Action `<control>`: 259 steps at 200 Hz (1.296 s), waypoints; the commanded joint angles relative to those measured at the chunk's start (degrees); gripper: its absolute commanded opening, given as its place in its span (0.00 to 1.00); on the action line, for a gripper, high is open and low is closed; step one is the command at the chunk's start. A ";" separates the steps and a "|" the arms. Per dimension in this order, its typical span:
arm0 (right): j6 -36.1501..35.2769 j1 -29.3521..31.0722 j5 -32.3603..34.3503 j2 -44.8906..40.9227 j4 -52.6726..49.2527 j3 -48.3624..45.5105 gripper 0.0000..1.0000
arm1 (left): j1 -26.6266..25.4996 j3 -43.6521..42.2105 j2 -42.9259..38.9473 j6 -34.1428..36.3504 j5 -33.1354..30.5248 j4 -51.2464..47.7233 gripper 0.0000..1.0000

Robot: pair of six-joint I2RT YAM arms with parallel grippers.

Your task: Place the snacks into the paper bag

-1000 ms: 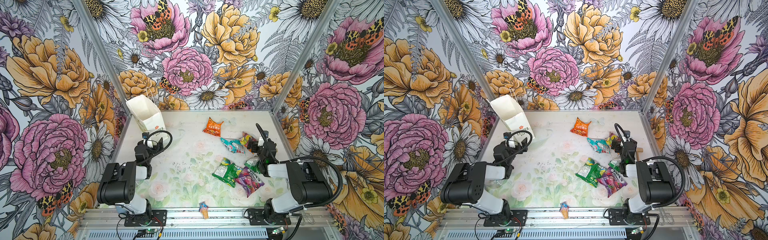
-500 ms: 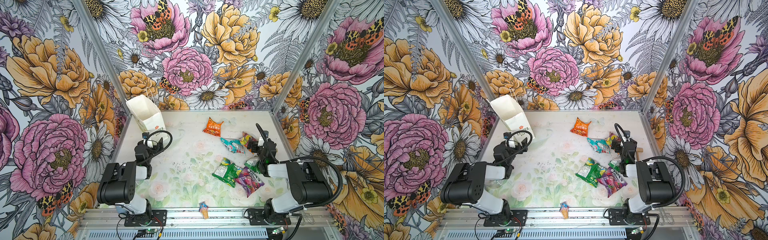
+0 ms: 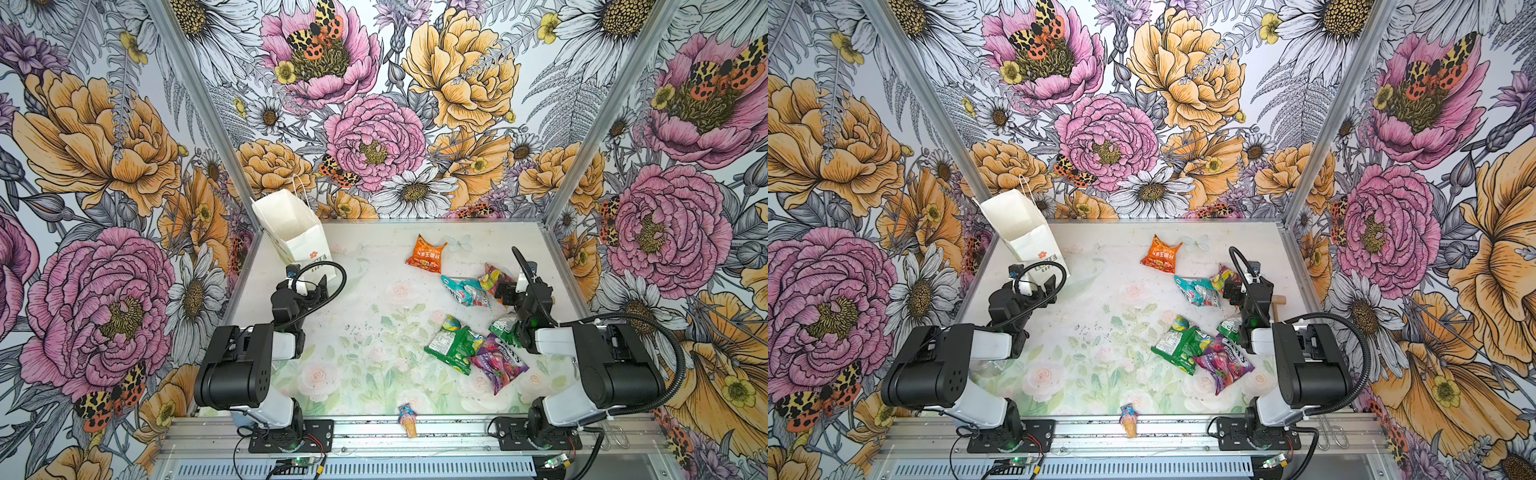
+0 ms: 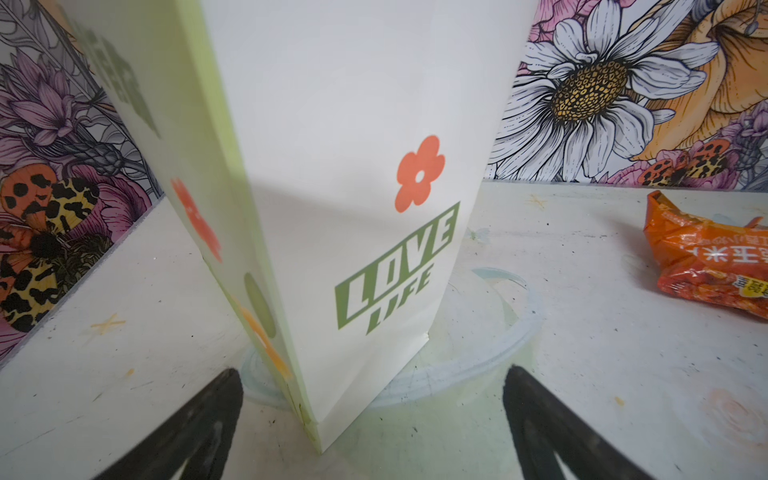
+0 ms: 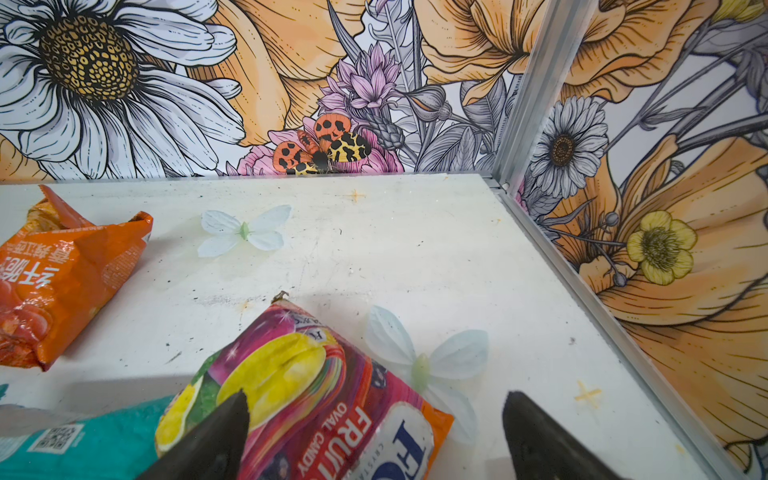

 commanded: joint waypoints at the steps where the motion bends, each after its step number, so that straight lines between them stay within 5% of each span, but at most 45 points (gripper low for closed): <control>1: 0.43 0.01 0.50 -3.85 -2.20 0.27 0.97 | -0.67 -2.56 -5.25 1.11 -2.53 2.82 0.99; 65: 3.24 0.03 -1.73 -16.45 -18.51 3.19 0.96 | -2.77 -3.68 -31.85 -4.77 -7.98 -19.14 0.99; 137: 9.95 0.42 -14.15 -22.40 -42.92 17.49 0.95 | -10.32 9.50 -52.54 -19.00 -28.22 -53.19 0.99; 185: 10.64 3.74 -20.52 -19.08 -59.62 32.82 0.94 | -12.07 31.42 -45.15 -30.04 -41.67 -78.12 0.99; 215: 10.86 7.01 -20.48 -17.67 -67.19 39.86 0.94 | -12.06 47.75 -35.20 -35.81 -42.49 -93.44 0.99; 259: 11.53 9.63 -20.70 -14.01 -79.13 49.84 0.94 | -11.99 60.71 -25.23 -34.20 -41.38 -98.89 0.99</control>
